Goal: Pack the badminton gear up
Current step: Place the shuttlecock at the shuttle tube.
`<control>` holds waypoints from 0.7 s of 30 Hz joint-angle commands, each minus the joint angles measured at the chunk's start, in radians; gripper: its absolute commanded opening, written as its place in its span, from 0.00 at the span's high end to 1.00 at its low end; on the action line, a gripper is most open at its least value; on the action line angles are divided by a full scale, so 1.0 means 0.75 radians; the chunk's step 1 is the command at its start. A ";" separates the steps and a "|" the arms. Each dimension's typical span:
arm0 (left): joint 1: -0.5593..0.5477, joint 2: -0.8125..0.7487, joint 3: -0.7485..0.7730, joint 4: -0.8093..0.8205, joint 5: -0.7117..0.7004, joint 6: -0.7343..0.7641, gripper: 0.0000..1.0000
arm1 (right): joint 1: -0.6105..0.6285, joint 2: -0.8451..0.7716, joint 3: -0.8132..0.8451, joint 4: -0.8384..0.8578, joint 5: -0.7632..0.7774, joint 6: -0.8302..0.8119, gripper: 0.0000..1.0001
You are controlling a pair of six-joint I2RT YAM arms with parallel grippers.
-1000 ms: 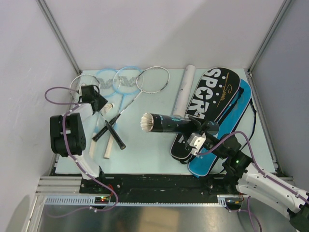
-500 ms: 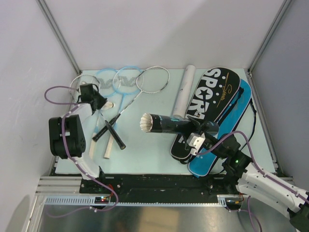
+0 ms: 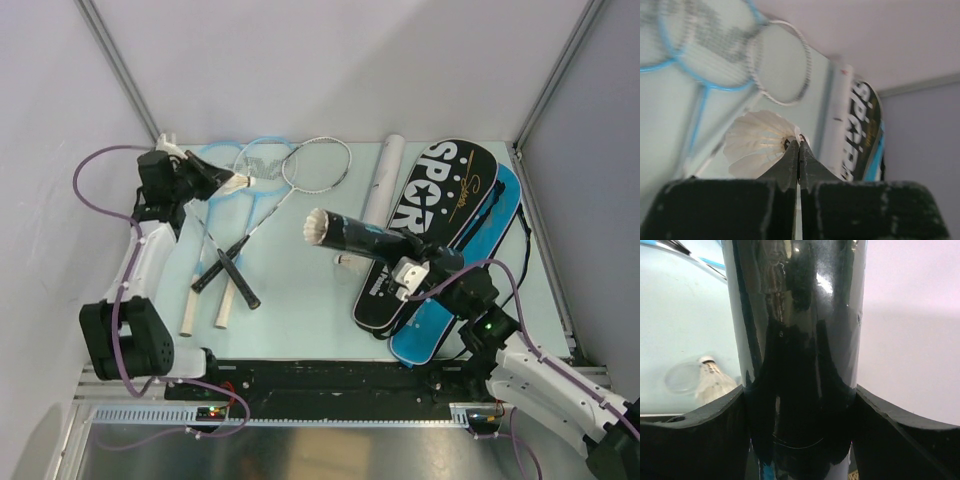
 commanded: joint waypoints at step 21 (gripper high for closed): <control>-0.399 -0.572 0.243 -0.464 0.629 0.244 1.00 | -0.277 0.048 0.040 0.084 0.015 -0.103 0.62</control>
